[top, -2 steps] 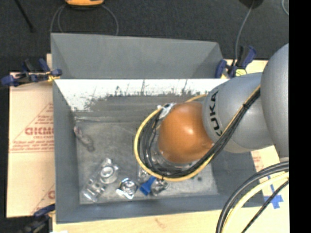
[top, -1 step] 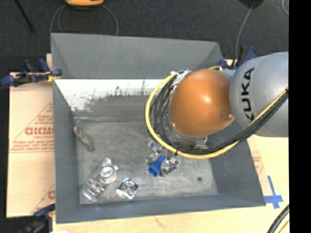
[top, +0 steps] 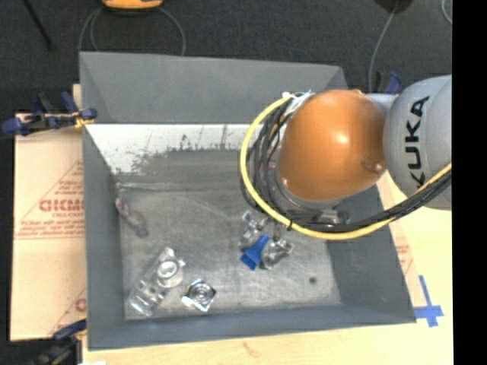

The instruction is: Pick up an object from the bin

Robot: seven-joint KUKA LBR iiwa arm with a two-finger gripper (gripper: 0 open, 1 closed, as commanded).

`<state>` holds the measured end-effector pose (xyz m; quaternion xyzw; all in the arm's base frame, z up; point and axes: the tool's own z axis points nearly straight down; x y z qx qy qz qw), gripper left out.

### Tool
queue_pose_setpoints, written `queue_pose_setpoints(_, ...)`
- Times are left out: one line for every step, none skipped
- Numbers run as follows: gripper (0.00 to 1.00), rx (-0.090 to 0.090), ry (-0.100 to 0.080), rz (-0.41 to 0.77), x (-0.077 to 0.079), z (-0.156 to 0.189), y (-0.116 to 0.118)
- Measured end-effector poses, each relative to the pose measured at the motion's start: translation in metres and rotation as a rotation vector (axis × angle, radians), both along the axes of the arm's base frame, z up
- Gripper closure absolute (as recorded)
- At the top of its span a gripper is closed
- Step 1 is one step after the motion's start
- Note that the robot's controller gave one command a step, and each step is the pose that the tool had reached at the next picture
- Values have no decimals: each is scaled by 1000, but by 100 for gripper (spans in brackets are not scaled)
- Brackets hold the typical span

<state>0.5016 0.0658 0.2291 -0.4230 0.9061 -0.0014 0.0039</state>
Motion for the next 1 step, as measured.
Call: queue_pose_setpoints(100, 1, -1, -49, -12, 55, 9)
